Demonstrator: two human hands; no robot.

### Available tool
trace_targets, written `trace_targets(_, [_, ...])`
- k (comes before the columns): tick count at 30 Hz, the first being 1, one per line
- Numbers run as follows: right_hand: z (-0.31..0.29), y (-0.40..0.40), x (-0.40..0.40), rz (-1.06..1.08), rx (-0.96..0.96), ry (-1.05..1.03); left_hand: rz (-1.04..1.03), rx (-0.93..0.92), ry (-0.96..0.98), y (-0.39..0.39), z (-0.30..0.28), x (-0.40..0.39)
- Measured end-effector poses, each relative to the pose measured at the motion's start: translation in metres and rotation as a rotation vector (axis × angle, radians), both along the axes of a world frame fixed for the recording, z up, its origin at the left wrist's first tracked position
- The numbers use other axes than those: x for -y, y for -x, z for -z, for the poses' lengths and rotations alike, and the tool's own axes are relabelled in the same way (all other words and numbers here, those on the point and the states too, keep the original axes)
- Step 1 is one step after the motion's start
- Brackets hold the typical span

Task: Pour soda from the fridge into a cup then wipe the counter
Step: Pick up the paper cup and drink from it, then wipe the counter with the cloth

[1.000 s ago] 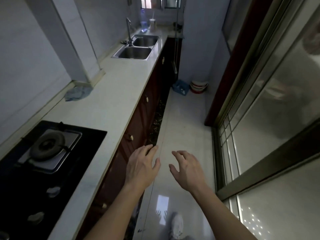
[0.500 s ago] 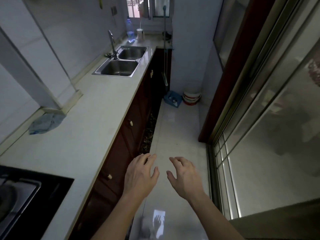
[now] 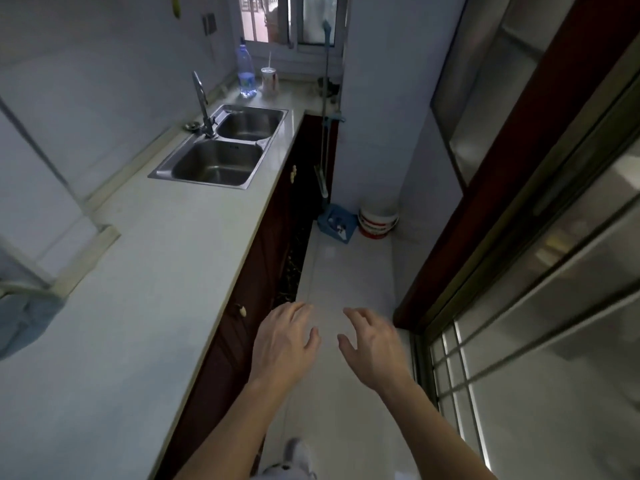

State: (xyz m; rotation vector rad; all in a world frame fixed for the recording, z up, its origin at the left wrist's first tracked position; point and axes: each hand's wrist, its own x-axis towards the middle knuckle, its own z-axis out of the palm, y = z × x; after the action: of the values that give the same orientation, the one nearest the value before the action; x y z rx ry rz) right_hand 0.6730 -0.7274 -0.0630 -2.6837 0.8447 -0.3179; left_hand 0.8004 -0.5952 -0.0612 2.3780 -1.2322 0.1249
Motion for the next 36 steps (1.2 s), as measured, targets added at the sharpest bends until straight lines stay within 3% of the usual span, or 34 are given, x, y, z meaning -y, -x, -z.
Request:
trace_targets(7, [-0.009, -0.116, 0.061, -0.025, 0.034, 0.018, -0.031, -0.011, 0.027, -0.115, -0.001, 0.053])
trace_targets(16, [0.003, -0.25, 0.095, -0.22, -0.003, -0.041, -0.226, -0.076, -0.005, -0.219, 0.008, 0.071])
trace_targets(29, [0.015, -0.497, 0.109, -0.823, 0.049, -0.068, -0.844, -0.133, -0.051, -0.357, 0.019, 0.06])
trace_targets(36, [0.033, -0.578, 0.061, -1.187, 0.029, -0.07, -1.175, -0.139, -0.023, -0.364, 0.017, 0.019])
